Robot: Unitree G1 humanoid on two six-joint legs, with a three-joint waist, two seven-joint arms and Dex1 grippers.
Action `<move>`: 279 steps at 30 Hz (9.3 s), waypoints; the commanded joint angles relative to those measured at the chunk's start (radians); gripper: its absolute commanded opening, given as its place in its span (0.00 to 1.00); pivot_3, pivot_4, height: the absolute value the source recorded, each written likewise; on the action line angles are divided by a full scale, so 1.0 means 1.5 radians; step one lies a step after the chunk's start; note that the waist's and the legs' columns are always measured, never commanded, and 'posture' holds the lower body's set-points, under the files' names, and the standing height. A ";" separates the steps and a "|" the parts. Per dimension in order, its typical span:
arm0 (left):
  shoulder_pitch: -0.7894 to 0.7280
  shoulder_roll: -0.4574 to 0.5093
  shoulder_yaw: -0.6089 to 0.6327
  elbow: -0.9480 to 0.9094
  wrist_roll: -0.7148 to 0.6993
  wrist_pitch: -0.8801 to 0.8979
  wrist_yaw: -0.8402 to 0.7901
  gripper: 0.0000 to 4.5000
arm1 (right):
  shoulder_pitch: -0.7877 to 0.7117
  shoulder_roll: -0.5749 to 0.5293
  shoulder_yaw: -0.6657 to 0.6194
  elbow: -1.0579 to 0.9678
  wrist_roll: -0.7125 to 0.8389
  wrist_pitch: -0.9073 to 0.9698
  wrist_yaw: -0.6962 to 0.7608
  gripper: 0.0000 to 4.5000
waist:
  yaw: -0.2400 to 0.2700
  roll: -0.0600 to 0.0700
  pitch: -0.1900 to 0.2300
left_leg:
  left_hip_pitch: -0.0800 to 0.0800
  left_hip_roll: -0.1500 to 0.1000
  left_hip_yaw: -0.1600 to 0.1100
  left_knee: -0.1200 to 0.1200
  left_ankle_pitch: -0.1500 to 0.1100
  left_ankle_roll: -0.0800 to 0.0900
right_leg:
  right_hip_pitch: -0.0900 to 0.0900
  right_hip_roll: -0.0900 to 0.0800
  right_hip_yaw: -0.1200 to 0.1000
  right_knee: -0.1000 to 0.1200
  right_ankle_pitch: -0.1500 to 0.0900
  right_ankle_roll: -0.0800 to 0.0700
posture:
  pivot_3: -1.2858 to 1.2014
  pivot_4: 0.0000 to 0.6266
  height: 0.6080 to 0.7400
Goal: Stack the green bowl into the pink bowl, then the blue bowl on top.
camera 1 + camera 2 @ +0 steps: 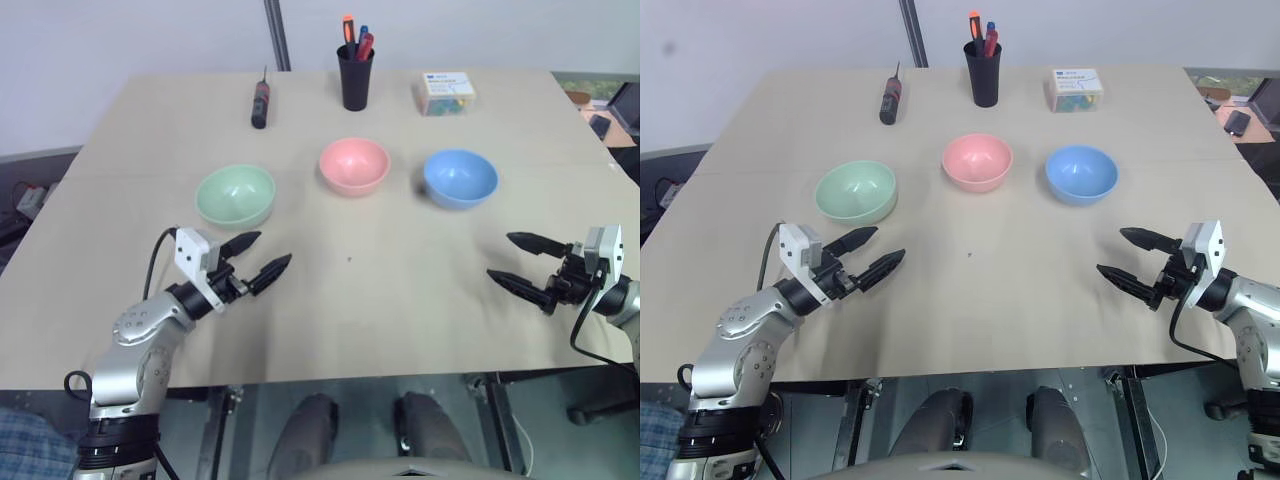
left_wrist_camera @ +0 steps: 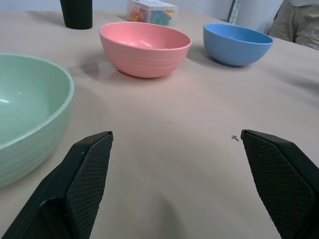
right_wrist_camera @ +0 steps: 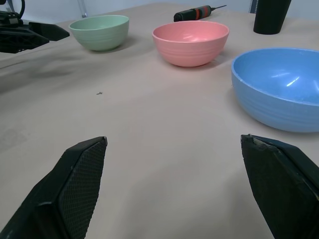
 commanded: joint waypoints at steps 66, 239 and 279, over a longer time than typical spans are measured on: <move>0.081 -0.093 0.040 -0.187 -0.069 -0.064 0.116 0.97 | -0.847 0.384 0.470 0.788 -0.595 -0.194 -0.213 0.35 | -0.021 0.000 0.000 | -0.005 0.000 0.001 -0.003 0.002 -0.003 | -0.006 0.000 0.000 -0.003 0.000 0.000 | 0.52 0.24 1.00; -0.020 0.063 0.162 0.082 -0.134 -0.169 -0.331 0.65 | -0.711 0.117 0.358 0.745 -0.494 -0.285 -0.082 0.84 | -0.021 0.000 0.000 | -0.005 0.000 0.002 0.000 0.002 -0.003 | -0.006 0.000 0.001 0.001 0.000 0.000 | 0.52 0.24 1.00; -0.145 0.030 0.096 0.251 -0.106 -0.276 -0.392 0.65 | -0.475 -0.016 0.349 -0.240 -0.218 0.180 0.134 0.42 | -0.018 0.000 0.000 | -0.006 -0.001 0.000 0.001 0.002 -0.003 | -0.006 -0.003 -0.001 0.001 0.000 0.000 | 0.52 0.24 1.00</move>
